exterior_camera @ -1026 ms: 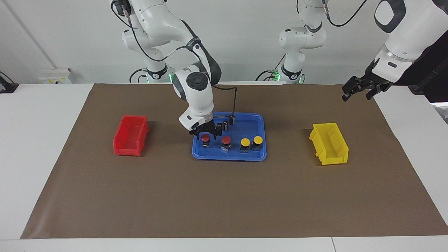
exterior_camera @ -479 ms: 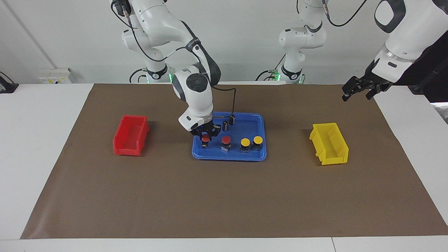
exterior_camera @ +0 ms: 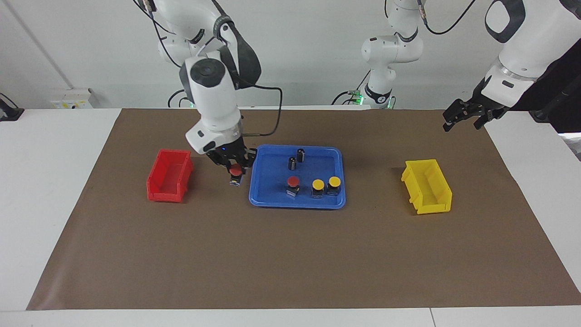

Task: Sort red and yellow buttons by color

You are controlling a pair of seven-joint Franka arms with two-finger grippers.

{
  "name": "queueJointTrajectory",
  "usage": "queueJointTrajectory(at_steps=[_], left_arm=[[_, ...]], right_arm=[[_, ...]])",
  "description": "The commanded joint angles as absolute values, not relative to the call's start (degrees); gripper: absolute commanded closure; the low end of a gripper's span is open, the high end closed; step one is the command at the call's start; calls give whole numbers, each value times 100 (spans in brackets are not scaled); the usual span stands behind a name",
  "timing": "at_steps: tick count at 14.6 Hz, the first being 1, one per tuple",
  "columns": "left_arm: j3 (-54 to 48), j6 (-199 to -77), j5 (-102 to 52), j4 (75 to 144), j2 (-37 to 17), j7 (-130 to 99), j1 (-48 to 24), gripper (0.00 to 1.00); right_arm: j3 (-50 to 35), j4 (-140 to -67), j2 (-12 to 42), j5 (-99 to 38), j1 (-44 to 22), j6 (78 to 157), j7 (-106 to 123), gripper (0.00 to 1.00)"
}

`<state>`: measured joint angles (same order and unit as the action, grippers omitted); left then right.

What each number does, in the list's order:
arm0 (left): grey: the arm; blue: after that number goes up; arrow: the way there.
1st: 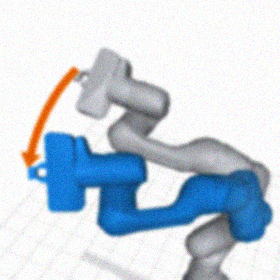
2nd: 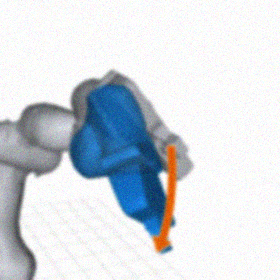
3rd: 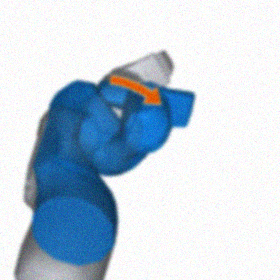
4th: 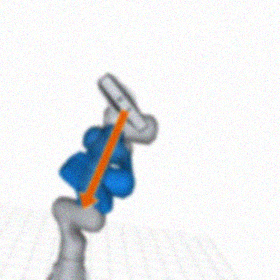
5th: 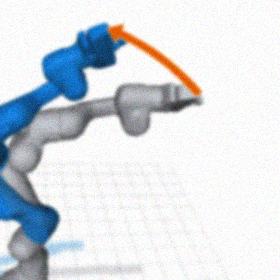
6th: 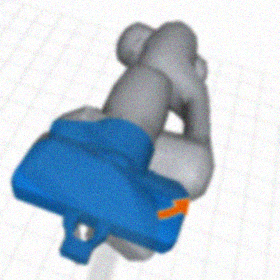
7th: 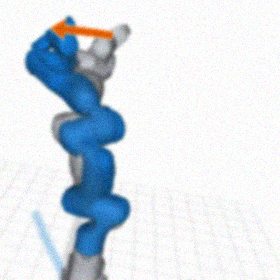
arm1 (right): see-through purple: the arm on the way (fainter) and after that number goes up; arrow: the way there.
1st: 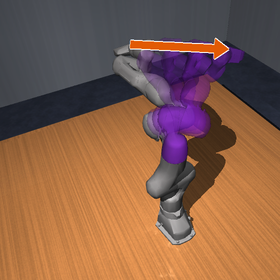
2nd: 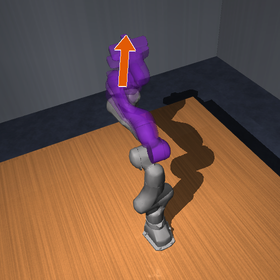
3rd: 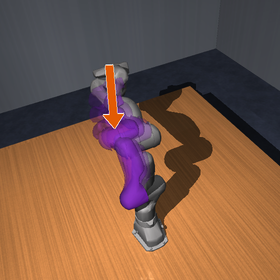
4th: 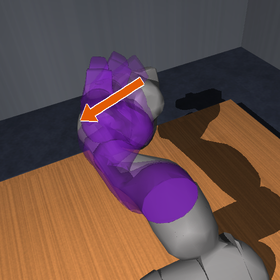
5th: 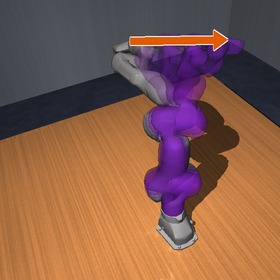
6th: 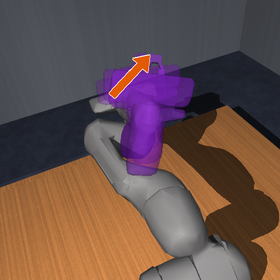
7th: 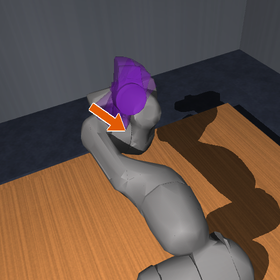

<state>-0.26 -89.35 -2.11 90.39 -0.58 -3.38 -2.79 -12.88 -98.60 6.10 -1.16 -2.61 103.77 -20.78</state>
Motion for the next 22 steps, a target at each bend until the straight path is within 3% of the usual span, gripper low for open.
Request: queueJointTrajectory(at_steps=[1, 4, 7, 11, 12, 15, 22], left_arm=[[-61, -9972, -202, 10025, 359, -736, -700, 0], [-61, -10607, -202, 10257, 72, -1448, -1430, 0], [-44, -11292, -202, 10239, -657, -2651, -2440, 0], [-53, -12171, -202, 10415, -1361, -3163, -2926, 0], [-53, -12321, -202, 10537, -1397, -3164, -2935, 0], [-62, -12611, -202, 10749, -1467, -3190, -2936, 17], [-62, -12551, -211, 11048, -1406, -3419, -3094, 19]], right_arm=[[-1327, -11194, -437, -622, 489, 10529, -823, 90], [-1327, -11881, -790, -686, 1150, 10722, 243, 90], [-1318, -12767, -1159, -686, 1301, 11502, 728, 90], [-1292, -13262, -1248, -686, 1599, 11927, 1405, 90], [-1292, -13280, -1239, -686, 1652, 11935, 1511, 90], [-1292, -13446, -1222, -686, 1749, 12127, 1643, 90], [-1292, -13957, -959, -694, 1696, 13059, 1652, 90]])
